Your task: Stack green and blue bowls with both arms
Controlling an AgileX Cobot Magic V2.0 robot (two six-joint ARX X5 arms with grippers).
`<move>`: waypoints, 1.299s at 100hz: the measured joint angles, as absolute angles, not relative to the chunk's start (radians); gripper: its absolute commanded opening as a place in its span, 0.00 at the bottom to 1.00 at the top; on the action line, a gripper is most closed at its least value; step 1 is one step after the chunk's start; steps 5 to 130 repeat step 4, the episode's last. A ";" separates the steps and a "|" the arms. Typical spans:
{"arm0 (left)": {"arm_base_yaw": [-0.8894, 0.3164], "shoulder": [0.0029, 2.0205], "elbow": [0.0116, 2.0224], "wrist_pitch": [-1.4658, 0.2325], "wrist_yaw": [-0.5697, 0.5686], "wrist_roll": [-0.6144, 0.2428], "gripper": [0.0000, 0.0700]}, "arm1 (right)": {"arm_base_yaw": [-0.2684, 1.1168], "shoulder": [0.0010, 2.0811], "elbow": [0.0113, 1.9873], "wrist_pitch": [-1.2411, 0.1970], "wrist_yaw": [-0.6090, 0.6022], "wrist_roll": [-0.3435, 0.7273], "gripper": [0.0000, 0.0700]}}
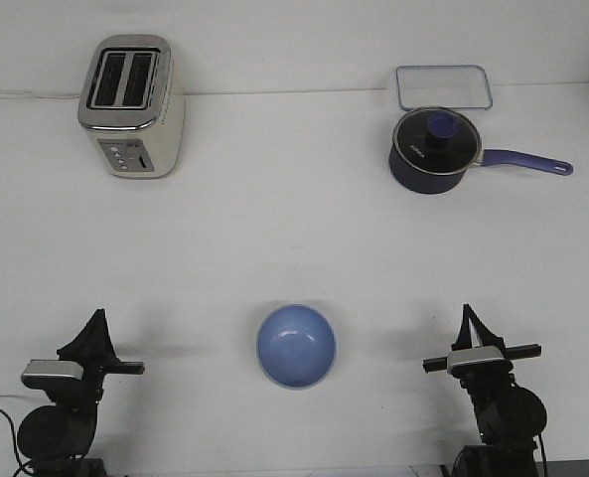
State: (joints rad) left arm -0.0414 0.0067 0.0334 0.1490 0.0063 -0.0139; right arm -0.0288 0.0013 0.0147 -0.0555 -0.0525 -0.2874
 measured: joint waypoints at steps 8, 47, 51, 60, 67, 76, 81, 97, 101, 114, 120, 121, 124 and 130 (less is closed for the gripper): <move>-0.041 0.007 0.033 0.149 0.006 -0.014 0.02 | -0.029 0.001 0.015 -0.056 -0.052 -0.287 0.00; -0.041 0.007 0.033 0.149 0.006 -0.014 0.02 | -0.029 0.001 0.015 -0.056 -0.052 -0.287 0.00; -0.041 0.007 0.033 0.149 0.006 -0.014 0.02 | -0.029 0.001 0.015 -0.056 -0.052 -0.287 0.00; -0.041 0.007 0.033 0.149 0.006 -0.014 0.02 | -0.029 0.001 0.015 -0.056 -0.052 -0.287 0.00; -0.041 0.007 0.033 0.149 0.006 -0.014 0.02 | -0.029 0.001 0.015 -0.056 -0.052 -0.287 0.00; -0.041 0.007 0.033 0.149 0.006 -0.014 0.02 | -0.029 0.001 0.015 -0.056 -0.052 -0.287 0.00; -0.041 0.007 0.033 0.149 0.006 -0.014 0.02 | -0.029 0.001 0.015 -0.056 -0.052 -0.287 0.00; -0.041 0.007 0.033 0.149 0.006 -0.014 0.02 | -0.029 0.001 0.015 -0.056 -0.052 -0.287 0.00; -0.041 0.007 0.033 0.149 0.006 -0.014 0.02 | -0.029 0.001 0.015 -0.056 -0.052 -0.287 0.00; -0.041 0.007 0.033 0.149 0.006 -0.014 0.02 | -0.029 0.001 0.015 -0.056 -0.052 -0.287 0.00; -0.041 0.007 0.033 0.149 0.006 -0.014 0.02 | -0.029 0.001 0.015 -0.056 -0.052 -0.287 0.00; -0.041 0.007 0.033 0.149 0.006 -0.014 0.02 | -0.029 0.001 0.015 -0.056 -0.052 -0.287 0.00; -0.041 0.007 0.033 0.149 0.006 -0.014 0.02 | -0.029 0.001 0.015 -0.056 -0.052 -0.287 0.00; -0.041 0.007 0.033 0.149 0.006 -0.014 0.02 | -0.029 0.001 0.015 -0.056 -0.052 -0.287 0.00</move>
